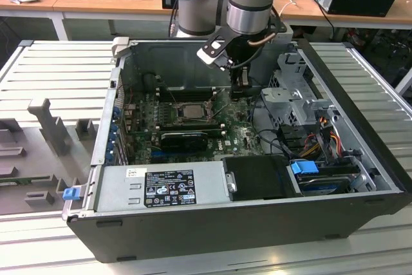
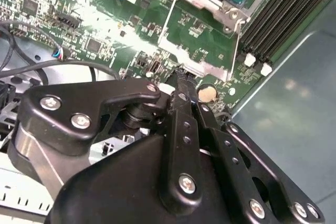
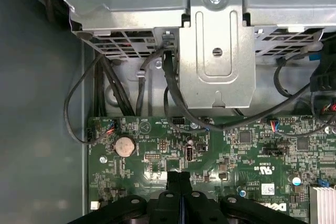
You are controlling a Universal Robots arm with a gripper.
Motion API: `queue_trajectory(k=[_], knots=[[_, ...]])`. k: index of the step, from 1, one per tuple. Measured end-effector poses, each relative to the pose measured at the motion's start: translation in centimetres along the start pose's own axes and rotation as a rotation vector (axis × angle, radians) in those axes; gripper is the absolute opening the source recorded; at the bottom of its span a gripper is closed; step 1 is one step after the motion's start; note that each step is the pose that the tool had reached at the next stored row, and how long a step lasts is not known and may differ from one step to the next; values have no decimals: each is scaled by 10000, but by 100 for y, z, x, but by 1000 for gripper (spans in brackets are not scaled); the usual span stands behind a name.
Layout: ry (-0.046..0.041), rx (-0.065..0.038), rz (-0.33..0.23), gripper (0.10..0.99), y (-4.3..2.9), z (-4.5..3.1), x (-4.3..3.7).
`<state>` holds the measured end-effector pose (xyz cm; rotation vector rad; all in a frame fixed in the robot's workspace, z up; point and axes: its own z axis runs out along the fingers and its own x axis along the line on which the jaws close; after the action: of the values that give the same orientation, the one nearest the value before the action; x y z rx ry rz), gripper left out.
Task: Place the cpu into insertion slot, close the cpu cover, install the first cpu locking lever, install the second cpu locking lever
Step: 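Close the cpu cover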
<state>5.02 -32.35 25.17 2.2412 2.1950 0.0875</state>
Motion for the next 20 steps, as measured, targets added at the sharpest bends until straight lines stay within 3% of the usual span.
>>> queue_trajectory(k=[3,20], knots=[[-1,61,-6,106,-26,3,-1],[-1,62,-8,106,-193,-4,-4]])
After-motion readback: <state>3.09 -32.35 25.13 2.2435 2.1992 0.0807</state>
